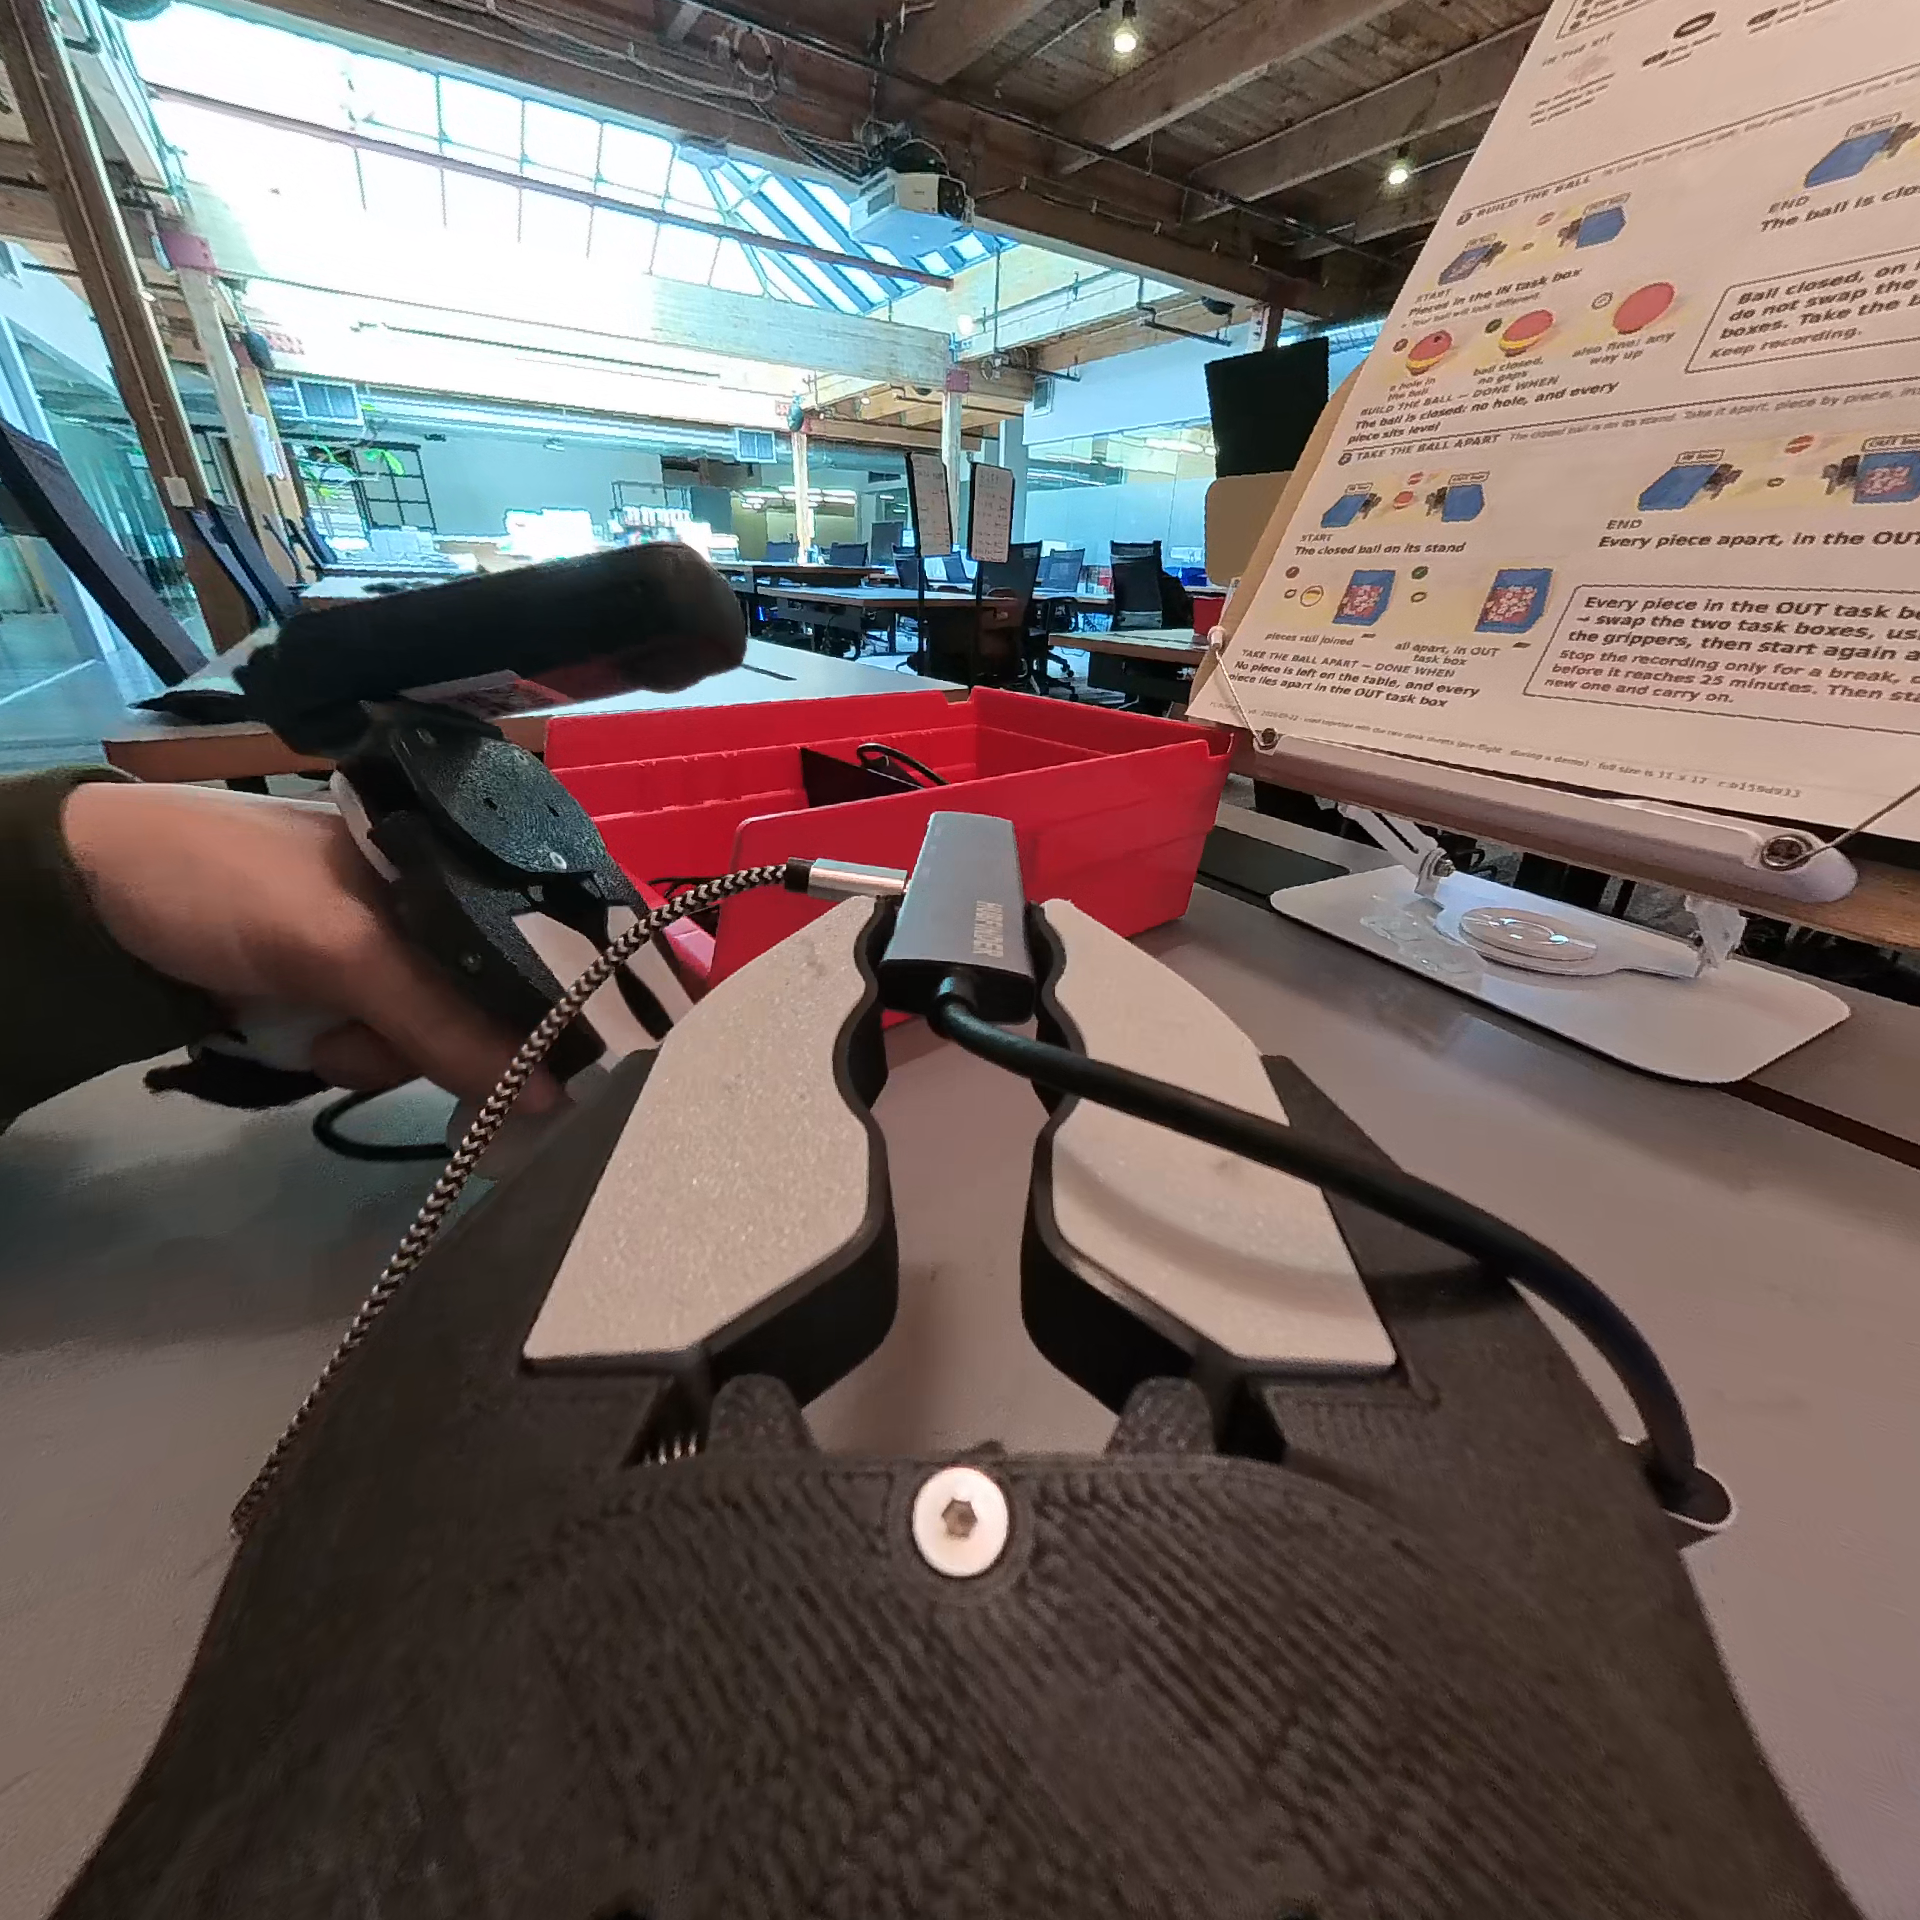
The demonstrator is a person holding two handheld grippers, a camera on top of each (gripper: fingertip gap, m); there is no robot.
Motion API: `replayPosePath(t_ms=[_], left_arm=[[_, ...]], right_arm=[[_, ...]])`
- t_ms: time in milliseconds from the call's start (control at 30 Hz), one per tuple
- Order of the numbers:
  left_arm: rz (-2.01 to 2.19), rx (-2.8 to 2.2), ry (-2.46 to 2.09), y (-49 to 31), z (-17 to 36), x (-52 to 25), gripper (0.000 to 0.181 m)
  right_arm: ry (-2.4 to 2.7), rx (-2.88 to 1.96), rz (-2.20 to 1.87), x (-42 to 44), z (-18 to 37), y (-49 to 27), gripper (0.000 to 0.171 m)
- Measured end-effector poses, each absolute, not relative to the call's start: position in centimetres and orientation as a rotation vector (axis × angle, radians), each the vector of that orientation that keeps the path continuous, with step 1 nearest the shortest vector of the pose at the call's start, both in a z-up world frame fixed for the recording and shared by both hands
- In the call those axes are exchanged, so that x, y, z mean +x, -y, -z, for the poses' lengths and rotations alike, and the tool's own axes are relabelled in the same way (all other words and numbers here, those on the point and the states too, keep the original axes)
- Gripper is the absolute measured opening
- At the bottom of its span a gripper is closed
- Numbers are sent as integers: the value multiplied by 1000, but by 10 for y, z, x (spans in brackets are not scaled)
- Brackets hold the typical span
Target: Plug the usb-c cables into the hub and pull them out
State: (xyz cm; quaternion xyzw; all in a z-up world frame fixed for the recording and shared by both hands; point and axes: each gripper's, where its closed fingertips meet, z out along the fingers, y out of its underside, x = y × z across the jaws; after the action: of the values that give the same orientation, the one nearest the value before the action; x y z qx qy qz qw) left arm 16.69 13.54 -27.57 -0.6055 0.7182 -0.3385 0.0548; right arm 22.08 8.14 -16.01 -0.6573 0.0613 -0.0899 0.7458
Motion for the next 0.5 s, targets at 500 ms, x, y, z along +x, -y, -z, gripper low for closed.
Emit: replayPosePath(t_ms=[500], left_arm=[[729, -1403, -1904, -228, 160, 131, 3]], right_arm=[[-135, -1439, 197, 221, 160, -81, 24]])
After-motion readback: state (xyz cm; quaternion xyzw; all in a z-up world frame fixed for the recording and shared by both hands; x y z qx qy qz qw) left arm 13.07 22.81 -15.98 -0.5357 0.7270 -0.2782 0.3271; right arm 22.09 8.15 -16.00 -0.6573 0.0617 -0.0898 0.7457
